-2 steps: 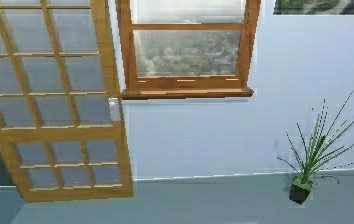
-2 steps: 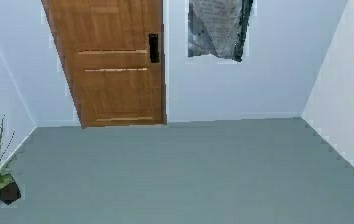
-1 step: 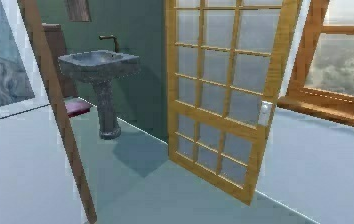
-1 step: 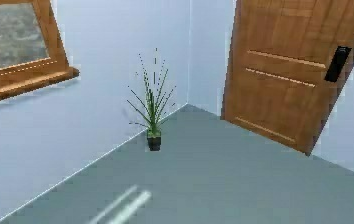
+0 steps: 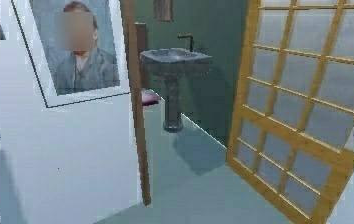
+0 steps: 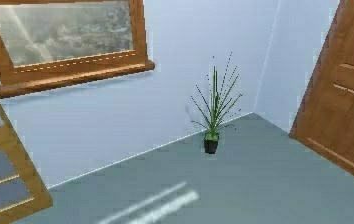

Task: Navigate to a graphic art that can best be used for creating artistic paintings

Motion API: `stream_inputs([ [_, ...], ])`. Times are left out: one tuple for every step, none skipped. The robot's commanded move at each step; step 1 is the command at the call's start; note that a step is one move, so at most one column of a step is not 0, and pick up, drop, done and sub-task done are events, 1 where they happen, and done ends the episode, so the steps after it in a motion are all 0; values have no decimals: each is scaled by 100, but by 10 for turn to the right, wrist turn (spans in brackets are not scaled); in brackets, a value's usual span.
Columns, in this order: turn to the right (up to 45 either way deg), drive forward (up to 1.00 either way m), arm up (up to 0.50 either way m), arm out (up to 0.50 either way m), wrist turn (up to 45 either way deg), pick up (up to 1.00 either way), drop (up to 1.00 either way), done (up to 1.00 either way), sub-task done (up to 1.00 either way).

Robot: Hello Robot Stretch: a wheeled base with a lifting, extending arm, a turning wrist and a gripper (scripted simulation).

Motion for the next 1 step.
stream_inputs([
  [0, 40, 0, 0, 0, 0, 0, 0, 0],
])
